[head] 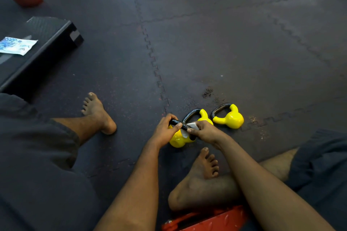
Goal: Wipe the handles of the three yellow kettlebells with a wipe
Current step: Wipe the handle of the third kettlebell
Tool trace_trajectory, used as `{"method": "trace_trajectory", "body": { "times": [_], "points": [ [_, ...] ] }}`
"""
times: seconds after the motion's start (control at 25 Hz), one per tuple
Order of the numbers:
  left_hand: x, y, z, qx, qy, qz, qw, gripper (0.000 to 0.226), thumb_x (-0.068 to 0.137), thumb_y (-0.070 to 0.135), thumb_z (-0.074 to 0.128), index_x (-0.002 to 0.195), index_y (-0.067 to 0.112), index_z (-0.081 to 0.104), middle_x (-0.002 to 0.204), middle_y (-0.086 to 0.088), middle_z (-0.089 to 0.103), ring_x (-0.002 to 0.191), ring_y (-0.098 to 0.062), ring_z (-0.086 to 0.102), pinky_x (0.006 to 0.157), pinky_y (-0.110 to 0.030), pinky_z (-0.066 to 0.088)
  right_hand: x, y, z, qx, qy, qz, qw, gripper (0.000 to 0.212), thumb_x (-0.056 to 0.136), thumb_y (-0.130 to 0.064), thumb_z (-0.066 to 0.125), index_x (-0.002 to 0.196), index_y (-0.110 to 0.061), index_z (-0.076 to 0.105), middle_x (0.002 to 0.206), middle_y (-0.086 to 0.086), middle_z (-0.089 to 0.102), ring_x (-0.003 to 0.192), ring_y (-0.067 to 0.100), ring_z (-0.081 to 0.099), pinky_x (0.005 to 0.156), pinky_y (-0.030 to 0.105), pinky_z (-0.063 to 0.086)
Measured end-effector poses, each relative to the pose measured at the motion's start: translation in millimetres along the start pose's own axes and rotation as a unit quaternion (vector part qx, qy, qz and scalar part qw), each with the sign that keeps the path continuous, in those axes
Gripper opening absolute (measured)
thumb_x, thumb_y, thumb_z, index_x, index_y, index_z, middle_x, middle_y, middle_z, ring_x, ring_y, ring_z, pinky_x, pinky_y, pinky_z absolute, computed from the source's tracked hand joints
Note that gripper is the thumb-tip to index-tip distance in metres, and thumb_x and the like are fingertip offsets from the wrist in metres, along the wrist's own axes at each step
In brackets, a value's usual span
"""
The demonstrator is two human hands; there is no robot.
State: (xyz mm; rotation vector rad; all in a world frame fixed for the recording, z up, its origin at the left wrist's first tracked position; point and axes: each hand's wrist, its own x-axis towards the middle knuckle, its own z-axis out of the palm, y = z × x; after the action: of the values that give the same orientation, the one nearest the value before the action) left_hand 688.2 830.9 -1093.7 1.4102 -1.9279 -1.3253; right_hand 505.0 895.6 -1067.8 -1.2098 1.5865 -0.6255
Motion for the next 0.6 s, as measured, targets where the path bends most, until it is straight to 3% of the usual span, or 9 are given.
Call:
{"method": "trace_trajectory", "body": {
  "times": [0.08, 0.16, 0.28, 0.48, 0.6],
  "points": [
    [-0.1, 1.1, -0.7, 0.001, -0.001, -0.005, 1.000, 0.013, 0.088, 0.028, 0.064, 0.097, 0.027, 0.055, 0.103, -0.005, 0.056, 0.092, -0.013, 0.053, 0.078, -0.025, 0.039, 2.2, 0.8, 0.3, -0.045, 0.033, 0.000, 0.998, 0.020, 0.089, -0.026, 0.067, 0.075, -0.012, 0.066, 0.058, -0.005, 0.048, 0.055, 0.008, 0.037, 0.055, 0.028, 0.032],
    [1.7, 0.4, -0.9, 0.000, -0.001, -0.009, 1.000, 0.013, 0.089, 0.028, 0.064, 0.098, 0.026, 0.055, 0.103, -0.005, 0.056, 0.093, -0.013, 0.053, 0.077, -0.025, 0.038, 3.7, 1.0, 3.1, -0.082, 0.095, 0.012, 0.992, 0.019, 0.083, -0.032, 0.073, 0.076, -0.014, 0.071, 0.058, -0.003, 0.058, 0.055, 0.009, 0.046, 0.055, 0.027, 0.036],
    [4.5, -2.8, -0.4, -0.001, 0.005, -0.010, 1.000, 0.012, 0.089, 0.029, 0.063, 0.098, 0.028, 0.055, 0.105, -0.005, 0.058, 0.095, -0.014, 0.054, 0.078, -0.026, 0.038, 2.6, -1.0, 6.0, -0.032, 0.163, 0.023, 0.986, 0.016, 0.076, -0.033, 0.079, 0.082, -0.019, 0.076, 0.066, -0.001, 0.071, 0.057, 0.005, 0.058, 0.053, 0.021, 0.043],
    [3.9, -0.7, 2.9, 0.002, 0.000, 0.006, 1.000, 0.013, 0.088, 0.028, 0.064, 0.097, 0.029, 0.054, 0.104, -0.004, 0.058, 0.095, -0.013, 0.054, 0.079, -0.025, 0.039, -0.7, -0.1, 1.0, -0.019, 0.031, -0.004, 0.999, 0.009, 0.091, -0.023, 0.064, 0.086, -0.018, 0.070, 0.061, -0.007, 0.055, 0.057, 0.005, 0.043, 0.055, 0.022, 0.036],
    [5.0, 0.5, 3.5, 0.006, 0.009, -0.005, 1.000, 0.014, 0.088, 0.030, 0.064, 0.099, 0.030, 0.054, 0.104, -0.002, 0.057, 0.096, -0.014, 0.055, 0.081, -0.027, 0.041, 0.6, -3.3, 2.3, -0.085, 0.123, 0.012, 0.989, 0.011, 0.084, -0.030, 0.071, 0.080, -0.020, 0.073, 0.057, -0.007, 0.056, 0.051, 0.004, 0.045, 0.051, 0.021, 0.035]
  ]
}}
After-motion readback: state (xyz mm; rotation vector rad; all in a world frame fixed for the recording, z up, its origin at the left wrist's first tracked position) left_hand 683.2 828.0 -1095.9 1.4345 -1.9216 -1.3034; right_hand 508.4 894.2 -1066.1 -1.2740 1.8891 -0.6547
